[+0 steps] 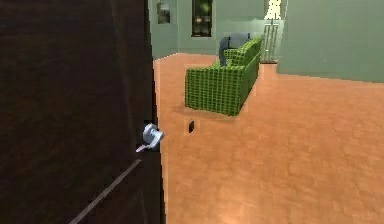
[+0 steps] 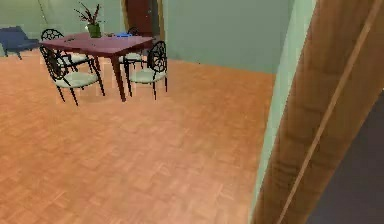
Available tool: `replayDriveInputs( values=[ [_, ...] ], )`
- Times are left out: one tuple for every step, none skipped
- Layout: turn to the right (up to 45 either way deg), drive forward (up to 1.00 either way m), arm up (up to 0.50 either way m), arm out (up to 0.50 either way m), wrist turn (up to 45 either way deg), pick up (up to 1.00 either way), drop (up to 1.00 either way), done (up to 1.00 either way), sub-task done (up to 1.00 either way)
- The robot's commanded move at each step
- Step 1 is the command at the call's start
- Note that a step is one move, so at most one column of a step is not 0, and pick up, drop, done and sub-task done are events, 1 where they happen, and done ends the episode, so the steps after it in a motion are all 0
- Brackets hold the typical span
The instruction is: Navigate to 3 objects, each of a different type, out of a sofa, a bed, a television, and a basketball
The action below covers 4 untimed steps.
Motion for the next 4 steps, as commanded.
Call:
replayDriveInputs(
  values=[
    [27.0,0.00,0.00,0.00,0.0,0.00,0.00,0.00,0.00],
    [0.0,1.00,0.00,0.00,0.0,0.00,0.00,0.00,0.00],
    [0.0,1.00,0.00,0.00,0.0,0.00,0.00,0.00,0.00],
    [-3.0,0.00,0.00,0.00,0.0,0.00,0.00,0.00,0.00]
  ],
)
